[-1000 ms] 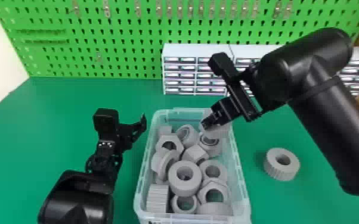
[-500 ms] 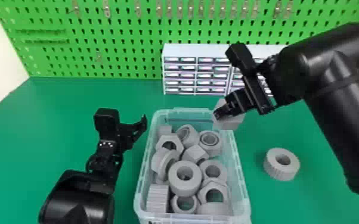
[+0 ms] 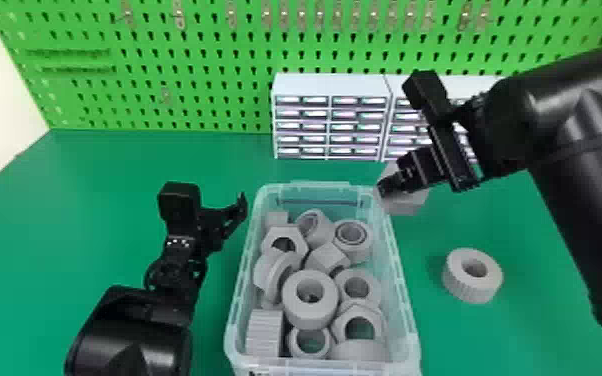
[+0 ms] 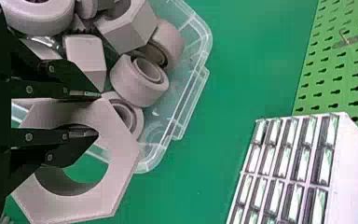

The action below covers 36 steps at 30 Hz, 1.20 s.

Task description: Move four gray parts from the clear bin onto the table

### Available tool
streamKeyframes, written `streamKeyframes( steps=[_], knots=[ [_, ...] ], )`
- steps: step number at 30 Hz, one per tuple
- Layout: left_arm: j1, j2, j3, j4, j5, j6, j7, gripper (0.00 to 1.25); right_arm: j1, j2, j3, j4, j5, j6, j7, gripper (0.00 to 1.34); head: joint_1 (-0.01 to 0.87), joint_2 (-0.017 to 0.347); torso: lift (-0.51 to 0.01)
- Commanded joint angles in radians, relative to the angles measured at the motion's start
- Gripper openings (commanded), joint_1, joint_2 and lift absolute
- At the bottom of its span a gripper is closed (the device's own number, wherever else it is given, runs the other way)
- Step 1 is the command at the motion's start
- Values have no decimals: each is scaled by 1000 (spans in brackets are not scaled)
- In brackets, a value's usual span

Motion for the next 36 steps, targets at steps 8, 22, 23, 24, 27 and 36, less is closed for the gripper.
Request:
streamKeyframes(
  steps=[8,22,23,24,27,36],
  knots=[
    [1,0,1,2,-2,0,2,1068,25,-10,-42,-9,49,1,0,330,693,72,-52],
    [1,0,-2,2,-2,0,6,1068,45,-14,-84,-14,80,1,0,330,693,72,-52],
    [1,0,-2,2,0,0,6,1068,47,-16,-85,-14,83,1,0,330,693,72,-52],
    [1,0,-2,0,0,0,6,1068,50,-16,-88,-15,83,1,0,330,693,72,-52],
    [1,0,-4,2,0,0,6,1068,56,-17,-99,-18,89,1,0,330,693,72,-52],
    [0,0,-7,2,0,0,8,1068,66,-20,-118,-18,112,1,0,330,693,72,-52]
  ],
)
